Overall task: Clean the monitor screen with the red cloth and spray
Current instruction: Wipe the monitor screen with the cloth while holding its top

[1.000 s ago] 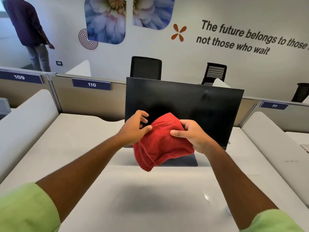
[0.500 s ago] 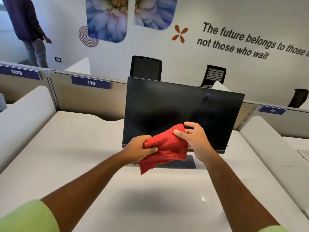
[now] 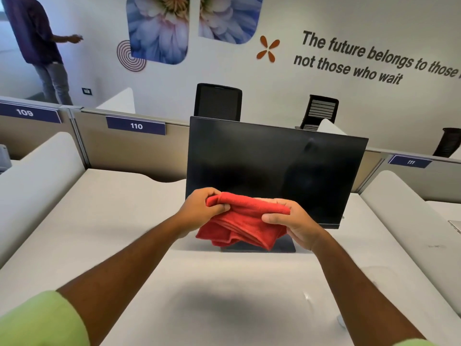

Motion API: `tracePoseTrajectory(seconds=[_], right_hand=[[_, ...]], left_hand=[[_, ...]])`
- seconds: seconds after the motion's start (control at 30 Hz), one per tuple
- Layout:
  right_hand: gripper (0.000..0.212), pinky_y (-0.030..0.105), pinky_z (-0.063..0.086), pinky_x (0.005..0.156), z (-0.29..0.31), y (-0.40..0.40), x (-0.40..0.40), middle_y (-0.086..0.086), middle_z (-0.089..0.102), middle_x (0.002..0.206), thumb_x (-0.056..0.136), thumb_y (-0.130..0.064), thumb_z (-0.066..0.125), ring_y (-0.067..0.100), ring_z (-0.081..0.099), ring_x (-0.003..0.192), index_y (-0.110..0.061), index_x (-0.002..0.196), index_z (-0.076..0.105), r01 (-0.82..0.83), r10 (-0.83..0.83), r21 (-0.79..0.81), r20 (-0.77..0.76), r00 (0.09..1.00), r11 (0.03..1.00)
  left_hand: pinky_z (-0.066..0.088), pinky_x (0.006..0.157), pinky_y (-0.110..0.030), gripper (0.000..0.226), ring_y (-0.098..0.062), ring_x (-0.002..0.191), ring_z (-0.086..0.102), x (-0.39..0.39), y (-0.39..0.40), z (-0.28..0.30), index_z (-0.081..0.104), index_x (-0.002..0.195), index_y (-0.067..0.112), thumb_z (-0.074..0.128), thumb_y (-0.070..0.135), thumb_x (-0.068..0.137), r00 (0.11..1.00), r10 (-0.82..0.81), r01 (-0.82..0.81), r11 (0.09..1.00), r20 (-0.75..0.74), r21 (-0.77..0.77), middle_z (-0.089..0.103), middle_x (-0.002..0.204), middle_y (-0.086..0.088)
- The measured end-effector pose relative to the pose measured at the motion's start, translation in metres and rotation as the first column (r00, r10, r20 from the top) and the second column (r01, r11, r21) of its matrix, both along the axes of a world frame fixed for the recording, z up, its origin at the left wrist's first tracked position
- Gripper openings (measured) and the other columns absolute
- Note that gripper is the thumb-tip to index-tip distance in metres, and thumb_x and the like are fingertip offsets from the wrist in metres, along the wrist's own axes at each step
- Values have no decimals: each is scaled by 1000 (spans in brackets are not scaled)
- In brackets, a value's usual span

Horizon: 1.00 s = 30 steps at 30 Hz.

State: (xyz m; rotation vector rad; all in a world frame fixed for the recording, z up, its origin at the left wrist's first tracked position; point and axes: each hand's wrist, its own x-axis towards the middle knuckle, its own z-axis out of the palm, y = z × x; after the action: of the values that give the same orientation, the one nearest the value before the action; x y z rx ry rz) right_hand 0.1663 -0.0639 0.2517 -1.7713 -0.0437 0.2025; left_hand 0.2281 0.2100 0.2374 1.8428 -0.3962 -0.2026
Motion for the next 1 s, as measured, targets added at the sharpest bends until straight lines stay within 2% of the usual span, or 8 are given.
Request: tracePoseTrajectory(seconds=[0.13,0.3,0.4,0.47,0.53,0.8,0.93,1.0], right_hand=[[53,43,61,86,-4,13,-3,14,74,117,79,-31,84,32,72,109,-10,124,65,126,-113,250,-64,992,960],[57,42,63,84,-11,30,-2,6,73,120,81,-36,85,35,69,117,-20,130,61,294,-295,258,-34,955,920],[54,40,63,86,-14,36,-4,-1,74,123,85,-36,79,28,71,116,-28,135,62,274,-285,271,2,958,923],[52,43,62,93,-16,42,-6,-1,73,127,89,-36,79,27,70,117,-30,138,62,218,-225,274,-6,974,936],[58,46,61,99,-16,49,-8,1,71,130,86,-40,77,32,67,122,-28,140,60,202,-202,245,-26,979,948],[59,55,55,106,-12,53,-8,0,63,142,88,-31,75,32,62,130,-38,143,57,111,-120,360,3,993,926],[42,45,60,101,-21,63,3,-11,67,135,103,-22,66,26,65,126,-45,137,59,298,-338,234,151,929,925],[42,38,60,101,-19,63,15,-15,68,131,104,-17,63,17,66,123,-46,134,60,394,-446,235,241,862,888]], left_hand=[[56,83,-30,34,-12,98,65,6,-13,-2,59,111,30,78,37,84,985,170,-171,985,26,27,66,107,10],[57,85,-35,44,-16,102,58,0,-32,-1,55,115,23,76,45,84,880,410,-457,869,238,192,58,114,2],[53,91,-32,51,-13,110,60,-6,-41,2,51,129,24,61,56,91,988,141,-137,989,-69,60,60,126,4],[52,100,-37,53,-16,117,59,-12,-46,6,46,135,28,55,58,93,956,-74,41,992,-285,-117,58,134,4],[52,102,-44,54,-20,119,60,-14,-49,8,44,138,26,55,56,94,930,-143,81,979,-339,-189,58,135,3],[52,101,-40,45,-19,120,59,-8,-48,14,46,140,33,57,44,97,936,-239,186,959,-256,-214,62,131,6],[46,108,-46,51,-21,131,46,4,-46,24,40,145,37,56,48,97,966,-222,227,974,-128,24,49,140,4],[34,115,-47,54,-23,137,33,18,-41,32,40,148,36,56,48,98,988,-129,103,964,91,245,43,142,0]])
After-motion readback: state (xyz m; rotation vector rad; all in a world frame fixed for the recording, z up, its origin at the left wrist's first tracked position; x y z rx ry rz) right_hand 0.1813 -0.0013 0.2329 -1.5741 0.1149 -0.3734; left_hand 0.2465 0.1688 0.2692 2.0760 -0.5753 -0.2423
